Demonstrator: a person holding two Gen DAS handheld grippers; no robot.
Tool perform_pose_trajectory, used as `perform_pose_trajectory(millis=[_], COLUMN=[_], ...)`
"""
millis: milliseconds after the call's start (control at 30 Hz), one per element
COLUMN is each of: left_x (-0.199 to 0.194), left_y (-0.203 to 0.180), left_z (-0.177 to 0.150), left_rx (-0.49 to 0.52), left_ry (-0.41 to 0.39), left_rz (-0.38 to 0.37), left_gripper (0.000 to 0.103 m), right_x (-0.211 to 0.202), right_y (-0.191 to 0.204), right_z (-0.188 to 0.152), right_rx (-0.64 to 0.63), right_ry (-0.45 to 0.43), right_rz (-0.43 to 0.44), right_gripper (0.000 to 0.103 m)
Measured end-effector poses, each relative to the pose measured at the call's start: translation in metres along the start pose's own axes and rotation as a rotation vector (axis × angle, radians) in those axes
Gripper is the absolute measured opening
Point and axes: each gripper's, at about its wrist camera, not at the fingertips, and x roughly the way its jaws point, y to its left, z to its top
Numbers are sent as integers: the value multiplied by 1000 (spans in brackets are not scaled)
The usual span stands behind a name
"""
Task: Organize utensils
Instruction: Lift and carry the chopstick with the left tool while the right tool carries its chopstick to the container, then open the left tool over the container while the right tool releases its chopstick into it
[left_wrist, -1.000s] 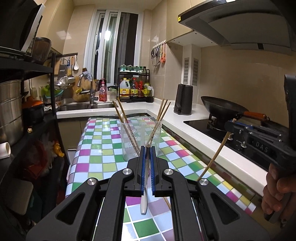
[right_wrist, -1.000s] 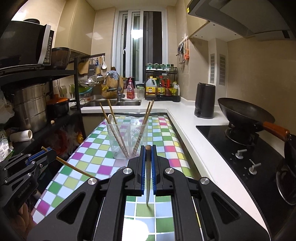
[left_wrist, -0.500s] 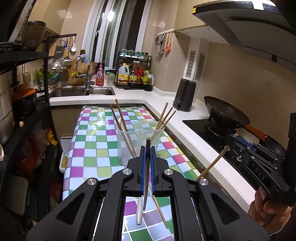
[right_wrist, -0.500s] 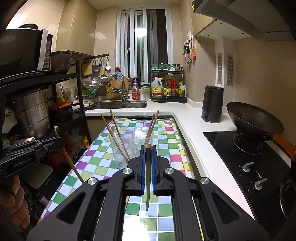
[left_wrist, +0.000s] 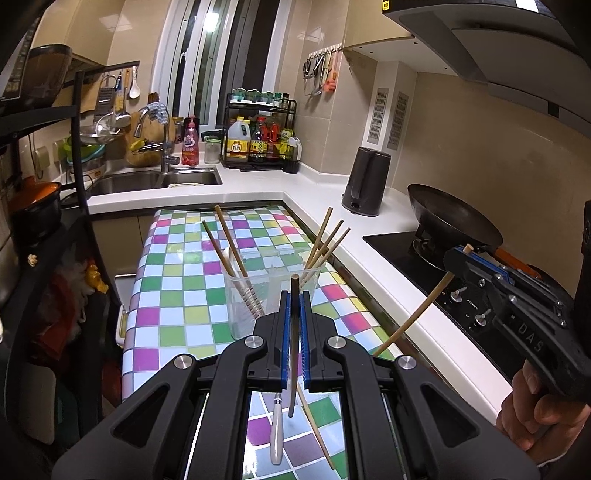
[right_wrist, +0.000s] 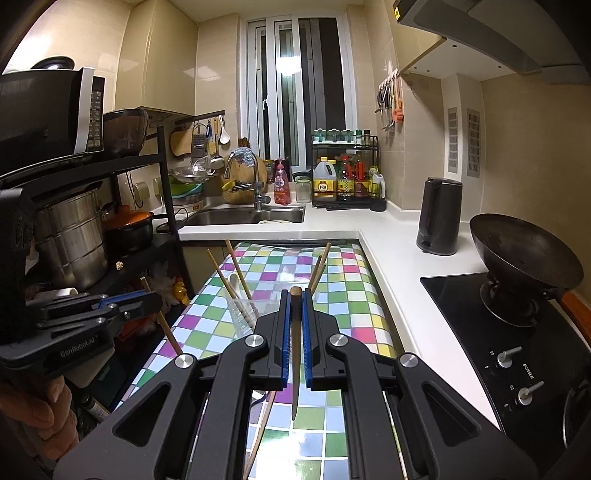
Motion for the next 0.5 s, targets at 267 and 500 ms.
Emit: perform_pose_trajectory(millis=[267,500], left_x=[4,6], left_y=[17,20], left_z=[63,125], left_rx=[-23,-21], left_ry=[-58,-182], left_rz=[-16,-30], left_gripper=[5,5], right_x=[3,23], right_y=[-2,7], right_z=[63,121], right_rx=[-7,-26], right_ry=[-66,-169], right_rz=[57,71], right_gripper=[6,6])
